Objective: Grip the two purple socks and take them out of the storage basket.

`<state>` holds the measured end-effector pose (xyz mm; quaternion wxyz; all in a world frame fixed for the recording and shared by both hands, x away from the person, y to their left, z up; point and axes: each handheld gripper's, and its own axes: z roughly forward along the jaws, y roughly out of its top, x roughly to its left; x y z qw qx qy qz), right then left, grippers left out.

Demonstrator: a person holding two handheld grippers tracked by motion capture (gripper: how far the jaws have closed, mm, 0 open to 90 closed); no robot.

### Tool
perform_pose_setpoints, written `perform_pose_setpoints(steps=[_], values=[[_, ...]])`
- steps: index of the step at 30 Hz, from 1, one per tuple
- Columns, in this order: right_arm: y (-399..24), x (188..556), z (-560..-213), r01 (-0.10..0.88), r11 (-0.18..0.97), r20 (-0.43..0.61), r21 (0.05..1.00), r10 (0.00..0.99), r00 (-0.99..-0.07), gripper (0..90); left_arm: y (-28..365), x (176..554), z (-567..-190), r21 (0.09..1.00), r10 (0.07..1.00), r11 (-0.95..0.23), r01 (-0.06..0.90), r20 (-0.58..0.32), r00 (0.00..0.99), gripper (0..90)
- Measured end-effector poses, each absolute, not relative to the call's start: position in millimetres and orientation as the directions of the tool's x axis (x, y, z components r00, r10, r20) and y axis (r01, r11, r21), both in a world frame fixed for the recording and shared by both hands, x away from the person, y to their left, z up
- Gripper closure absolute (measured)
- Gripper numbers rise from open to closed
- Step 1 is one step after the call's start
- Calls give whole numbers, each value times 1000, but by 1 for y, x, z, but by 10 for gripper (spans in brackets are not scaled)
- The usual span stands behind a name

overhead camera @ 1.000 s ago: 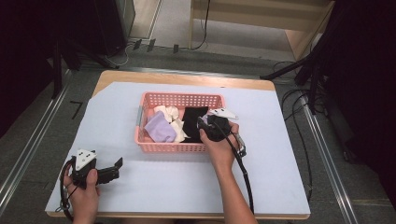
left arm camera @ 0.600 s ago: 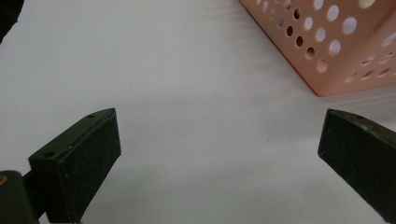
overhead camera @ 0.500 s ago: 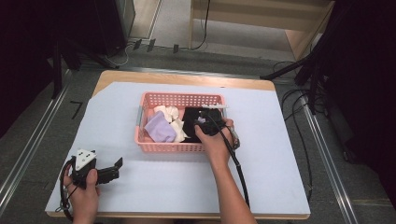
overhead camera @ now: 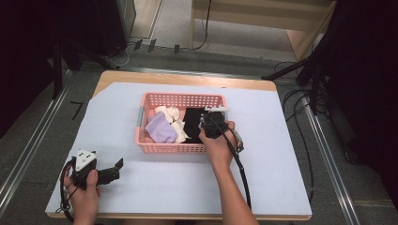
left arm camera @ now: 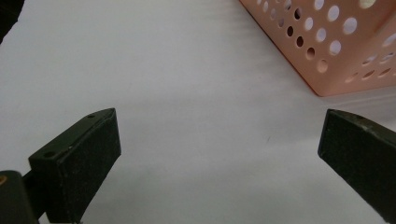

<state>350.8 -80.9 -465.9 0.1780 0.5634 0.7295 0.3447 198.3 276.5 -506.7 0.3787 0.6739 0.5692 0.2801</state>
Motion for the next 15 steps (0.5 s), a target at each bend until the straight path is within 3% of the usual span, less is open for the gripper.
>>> perform_pose_setpoints(steps=[8, 15], values=[[-98, 333, -445, 518, 66, 145, 853, 923, -357, 874, 276, 198, -507, 830, 980, -71, 553, -45, 195, 1], [-102, 323, -436, 358, 88, 76, 930, 904, -421, 874, 276, 198, -507, 831, 981, -69, 552, -45, 191, 1]])
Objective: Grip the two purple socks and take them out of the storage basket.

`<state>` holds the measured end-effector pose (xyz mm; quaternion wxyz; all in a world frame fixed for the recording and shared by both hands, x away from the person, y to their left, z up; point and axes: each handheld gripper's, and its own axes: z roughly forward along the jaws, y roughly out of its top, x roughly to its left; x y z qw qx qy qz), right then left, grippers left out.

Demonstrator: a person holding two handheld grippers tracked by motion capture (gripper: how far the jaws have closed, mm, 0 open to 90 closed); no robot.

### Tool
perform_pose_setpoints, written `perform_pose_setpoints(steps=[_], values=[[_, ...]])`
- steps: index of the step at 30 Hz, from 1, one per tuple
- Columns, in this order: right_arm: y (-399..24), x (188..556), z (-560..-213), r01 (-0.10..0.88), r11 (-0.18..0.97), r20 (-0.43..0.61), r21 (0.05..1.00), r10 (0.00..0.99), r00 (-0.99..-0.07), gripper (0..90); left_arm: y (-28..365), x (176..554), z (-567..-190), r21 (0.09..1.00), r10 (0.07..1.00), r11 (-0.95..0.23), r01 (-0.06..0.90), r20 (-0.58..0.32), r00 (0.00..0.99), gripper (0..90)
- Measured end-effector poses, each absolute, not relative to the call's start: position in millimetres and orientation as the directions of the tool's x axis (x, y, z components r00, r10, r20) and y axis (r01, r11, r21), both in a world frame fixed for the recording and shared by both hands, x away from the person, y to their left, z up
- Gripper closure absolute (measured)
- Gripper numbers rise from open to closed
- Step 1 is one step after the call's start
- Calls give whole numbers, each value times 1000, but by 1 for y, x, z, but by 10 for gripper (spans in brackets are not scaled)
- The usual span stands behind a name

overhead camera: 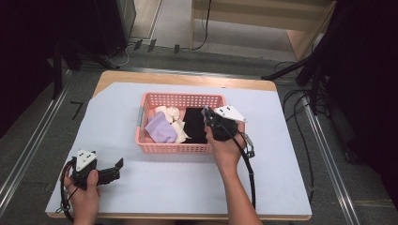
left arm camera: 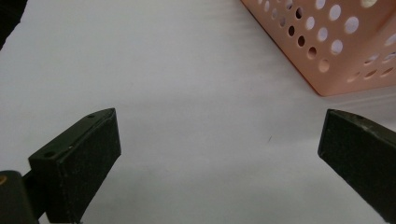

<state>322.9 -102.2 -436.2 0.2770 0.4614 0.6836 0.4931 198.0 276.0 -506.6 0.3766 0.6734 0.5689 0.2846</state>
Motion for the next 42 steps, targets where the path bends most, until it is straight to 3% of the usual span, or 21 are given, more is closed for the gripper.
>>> perform_pose_setpoints(steps=[7, 26, 42], values=[[-105, 316, -429, 259, 76, 46, 963, 899, -435, 874, 277, 198, -507, 838, 982, -55, 544, -54, 182, 1], [-123, 307, -401, 123, -16, 67, 992, 903, -424, 874, 277, 197, -507, 838, 983, -52, 543, -54, 178, 1], [-177, 299, -378, 55, -89, 102, 995, 939, -330, 873, 277, 197, -507, 838, 982, -60, 543, -47, 181, 1]])
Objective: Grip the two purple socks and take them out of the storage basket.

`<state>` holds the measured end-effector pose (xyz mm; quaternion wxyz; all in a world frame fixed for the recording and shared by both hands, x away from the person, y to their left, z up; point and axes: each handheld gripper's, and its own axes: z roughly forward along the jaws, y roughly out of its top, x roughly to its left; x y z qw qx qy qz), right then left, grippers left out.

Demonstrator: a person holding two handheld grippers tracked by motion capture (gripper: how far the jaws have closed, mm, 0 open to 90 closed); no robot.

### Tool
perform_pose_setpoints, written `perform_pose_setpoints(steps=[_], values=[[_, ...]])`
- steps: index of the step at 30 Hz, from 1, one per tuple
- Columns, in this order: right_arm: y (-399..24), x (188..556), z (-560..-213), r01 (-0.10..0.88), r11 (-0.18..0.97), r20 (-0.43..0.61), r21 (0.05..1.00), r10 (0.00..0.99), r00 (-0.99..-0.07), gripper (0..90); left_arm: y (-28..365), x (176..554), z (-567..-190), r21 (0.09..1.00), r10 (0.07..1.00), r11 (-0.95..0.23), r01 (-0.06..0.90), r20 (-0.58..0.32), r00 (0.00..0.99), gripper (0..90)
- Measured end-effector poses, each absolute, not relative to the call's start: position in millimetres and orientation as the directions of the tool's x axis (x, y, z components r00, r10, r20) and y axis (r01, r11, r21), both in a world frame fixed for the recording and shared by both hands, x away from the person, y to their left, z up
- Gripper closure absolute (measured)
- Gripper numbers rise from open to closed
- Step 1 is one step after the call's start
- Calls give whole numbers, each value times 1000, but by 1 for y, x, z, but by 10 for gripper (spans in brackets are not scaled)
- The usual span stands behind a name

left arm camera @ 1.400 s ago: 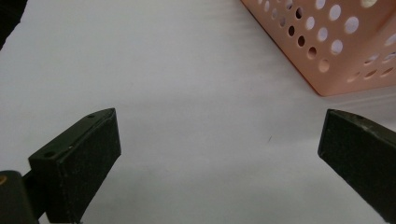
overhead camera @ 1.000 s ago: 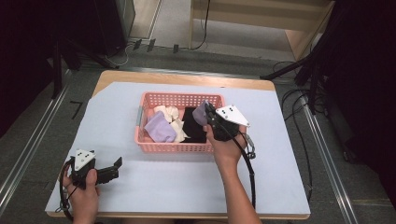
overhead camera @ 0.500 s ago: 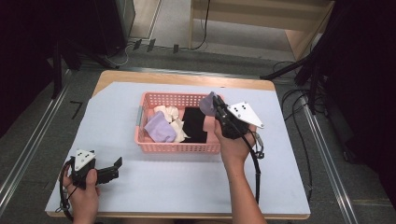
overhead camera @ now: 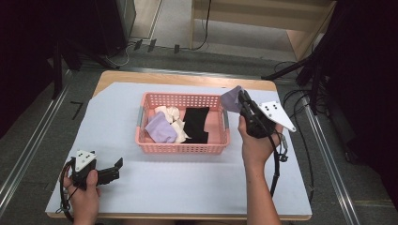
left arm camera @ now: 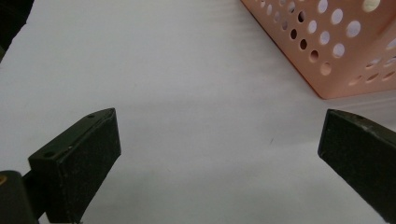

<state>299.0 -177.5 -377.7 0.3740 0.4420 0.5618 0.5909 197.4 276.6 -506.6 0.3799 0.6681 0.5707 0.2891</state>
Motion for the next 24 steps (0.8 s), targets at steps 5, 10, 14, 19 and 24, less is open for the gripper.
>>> perform_pose_setpoints(steps=[5, 10, 14, 19, 24], values=[[-195, 299, -383, 65, -81, 97, 995, 953, -287, 873, 277, 197, -507, 837, 982, -63, 543, -44, 182, 1], [-216, 301, -408, 127, -87, 113, 988, 970, -214, 873, 276, 197, -507, 837, 982, -61, 543, -45, 181, 1], [-229, 303, -429, 173, -91, 121, 981, 979, -166, 873, 277, 197, -506, 836, 982, -64, 544, -43, 181, 1], [-238, 302, -452, 232, -81, 110, 969, 987, -116, 872, 276, 197, -507, 837, 982, -62, 544, -45, 181, 1], [-238, 302, -462, 279, -89, 119, 956, 988, -96, 702, 276, 197, -507, 835, 983, -60, 546, -46, 178, 1]])
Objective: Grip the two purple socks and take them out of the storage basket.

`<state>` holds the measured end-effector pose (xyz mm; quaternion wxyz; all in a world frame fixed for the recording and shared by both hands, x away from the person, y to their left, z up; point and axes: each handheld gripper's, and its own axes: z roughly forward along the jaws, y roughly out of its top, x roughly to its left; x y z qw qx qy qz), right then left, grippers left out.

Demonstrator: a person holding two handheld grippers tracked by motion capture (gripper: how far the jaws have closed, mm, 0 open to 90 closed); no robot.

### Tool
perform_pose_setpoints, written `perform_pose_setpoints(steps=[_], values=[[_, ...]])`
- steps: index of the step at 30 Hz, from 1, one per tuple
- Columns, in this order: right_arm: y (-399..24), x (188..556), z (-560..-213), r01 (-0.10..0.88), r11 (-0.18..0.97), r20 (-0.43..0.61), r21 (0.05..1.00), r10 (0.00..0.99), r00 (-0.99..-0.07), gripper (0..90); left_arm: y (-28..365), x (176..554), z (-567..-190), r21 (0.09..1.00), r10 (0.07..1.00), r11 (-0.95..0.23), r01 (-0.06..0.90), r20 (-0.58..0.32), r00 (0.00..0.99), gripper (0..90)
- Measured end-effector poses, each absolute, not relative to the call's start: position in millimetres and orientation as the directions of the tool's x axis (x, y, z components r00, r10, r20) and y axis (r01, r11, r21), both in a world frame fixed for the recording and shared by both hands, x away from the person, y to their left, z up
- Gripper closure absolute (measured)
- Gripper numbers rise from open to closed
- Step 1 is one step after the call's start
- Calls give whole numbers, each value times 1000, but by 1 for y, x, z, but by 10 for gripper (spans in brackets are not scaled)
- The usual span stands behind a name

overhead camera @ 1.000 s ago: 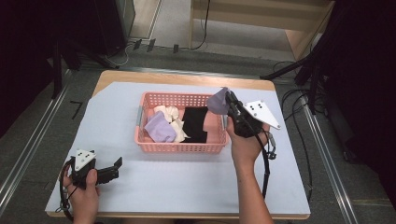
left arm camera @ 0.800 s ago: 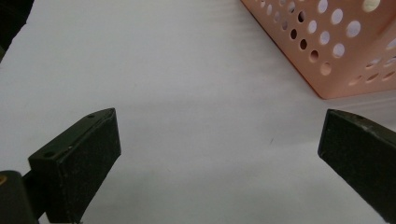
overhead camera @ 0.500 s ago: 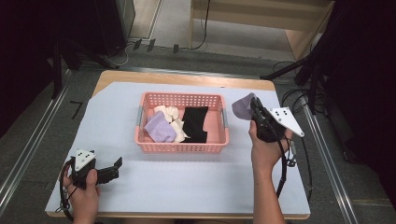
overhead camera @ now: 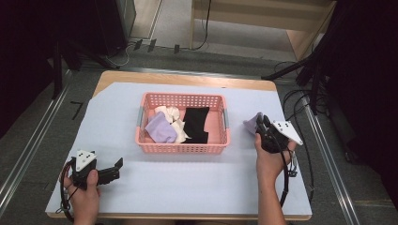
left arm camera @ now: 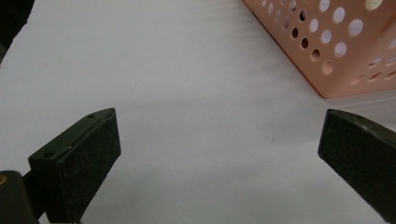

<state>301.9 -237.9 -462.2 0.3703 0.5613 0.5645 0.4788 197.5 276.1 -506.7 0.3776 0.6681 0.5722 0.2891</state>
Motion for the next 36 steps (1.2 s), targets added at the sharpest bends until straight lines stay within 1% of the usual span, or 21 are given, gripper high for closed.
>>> perform_pose_setpoints(steps=[1, 2, 4, 8, 13, 21, 23, 25, 26, 27, 28, 30, 32, 36], values=[[-236, 301, -461, 271, -98, 131, 957, 986, -106, 667, 276, 198, -507, 834, 983, -59, 549, -47, 176, 1], [-234, 300, -460, 266, -115, 149, 957, 983, -111, 651, 276, 198, -507, 831, 983, -58, 553, -49, 177, 1], [-229, 300, -456, 265, -126, 165, 956, 978, -130, 639, 276, 198, -506, 831, 983, -60, 553, -47, 176, 1], [-209, 299, -448, 271, -110, 163, 956, 969, -185, 621, 277, 198, -506, 830, 984, -57, 554, -49, 174, 1], [-168, 302, -440, 287, -80, 162, 955, 948, -274, 609, 277, 198, -507, 833, 984, -47, 552, -58, 171, 1], [-101, 314, -445, 354, -15, 161, 935, 907, -389, 613, 276, 198, -507, 832, 983, -49, 552, -56, 173, 1], [-85, 316, -449, 386, 11, 154, 922, 906, -394, 639, 276, 198, -507, 833, 983, -48, 551, -58, 173, 1], [-74, 318, -452, 436, -10, 206, 900, 891, -405, 649, 277, 198, -507, 830, 984, -49, 556, -57, 172, 1], [-68, 321, -454, 458, -4, 217, 889, 885, -412, 662, 276, 198, -507, 829, 984, -51, 557, -55, 171, 1], [-68, 321, -454, 458, -4, 217, 889, 885, -412, 662, 276, 198, -507, 829, 984, -51, 557, -55, 171, 1], [-56, 325, -455, 482, 42, 188, 875, 888, -419, 674, 276, 198, -507, 832, 983, -50, 553, -56, 173, 1], [-48, 326, -457, 512, 42, 206, 858, 884, -419, 682, 277, 198, -507, 832, 983, -42, 554, -66, 173, 1], [-39, 329, -460, 528, 71, 190, 846, 885, -425, 690, 277, 198, -507, 831, 983, -41, 555, -67, 173, 1], [-25, 334, -468, 571, 111, 152, 814, 907, -392, 708, 278, 198, -507, 831, 983, -41, 554, -67, 172, 1]])
